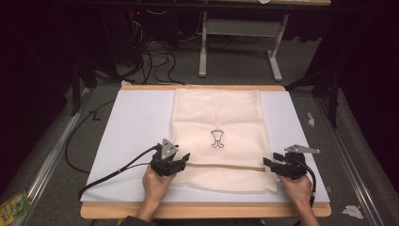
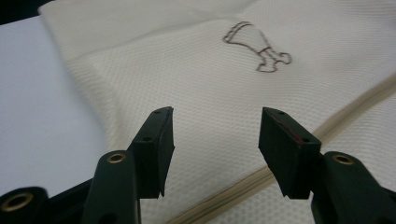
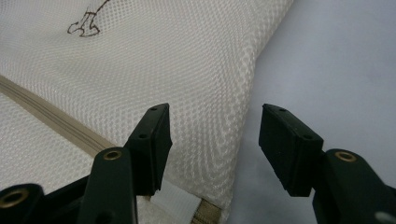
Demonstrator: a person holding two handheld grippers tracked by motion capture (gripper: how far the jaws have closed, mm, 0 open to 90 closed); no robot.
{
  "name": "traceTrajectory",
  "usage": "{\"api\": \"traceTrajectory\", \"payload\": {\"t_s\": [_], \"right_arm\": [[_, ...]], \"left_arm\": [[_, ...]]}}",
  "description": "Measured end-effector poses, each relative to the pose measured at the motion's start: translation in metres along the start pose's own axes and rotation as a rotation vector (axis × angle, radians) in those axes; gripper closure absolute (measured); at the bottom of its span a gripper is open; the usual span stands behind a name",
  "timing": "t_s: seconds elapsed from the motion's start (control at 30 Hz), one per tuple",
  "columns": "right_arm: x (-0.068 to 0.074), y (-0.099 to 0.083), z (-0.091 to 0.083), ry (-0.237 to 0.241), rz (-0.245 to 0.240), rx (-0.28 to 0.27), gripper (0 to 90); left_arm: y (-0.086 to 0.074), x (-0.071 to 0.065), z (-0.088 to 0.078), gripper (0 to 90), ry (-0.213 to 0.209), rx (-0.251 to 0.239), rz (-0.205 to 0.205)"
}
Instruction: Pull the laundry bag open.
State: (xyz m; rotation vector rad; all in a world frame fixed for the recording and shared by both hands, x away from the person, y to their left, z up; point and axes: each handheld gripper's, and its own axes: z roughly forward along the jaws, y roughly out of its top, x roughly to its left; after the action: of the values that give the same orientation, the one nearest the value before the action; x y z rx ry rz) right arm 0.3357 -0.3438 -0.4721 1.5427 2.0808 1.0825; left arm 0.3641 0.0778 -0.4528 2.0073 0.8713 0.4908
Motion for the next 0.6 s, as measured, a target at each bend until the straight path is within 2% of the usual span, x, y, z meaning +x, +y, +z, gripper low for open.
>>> {"api": "traceTrajectory", "payload": {"t_s": [0.03,0.3,0.33,0.47,0.53,0.6], "right_arm": [[0.0,-0.001,0.0,0.004,0.008,0.0,44.2],[-0.003,-0.004,0.003,0.017,0.017,0.017,47.0],[-0.002,-0.003,0.003,0.023,0.013,0.026,49.6],[0.002,-0.003,0.004,0.0,-0.025,0.035,54.5],[0.005,0.0,0.004,-0.03,-0.071,0.063,60.1],[0.006,0.001,0.005,-0.032,-0.081,0.07,62.0]], "left_arm": [[0.005,-0.007,0.005,45.1,-0.026,-0.001,0.005],[0.019,-0.025,0.022,43.3,-0.054,0.034,0.036],[0.022,-0.028,0.024,42.8,-0.057,0.036,0.037],[0.032,-0.038,0.035,42.9,-0.072,0.048,0.055],[0.04,-0.044,0.046,45.6,-0.083,0.05,0.067],[0.043,-0.046,0.05,46.2,-0.09,0.058,0.067]]}}
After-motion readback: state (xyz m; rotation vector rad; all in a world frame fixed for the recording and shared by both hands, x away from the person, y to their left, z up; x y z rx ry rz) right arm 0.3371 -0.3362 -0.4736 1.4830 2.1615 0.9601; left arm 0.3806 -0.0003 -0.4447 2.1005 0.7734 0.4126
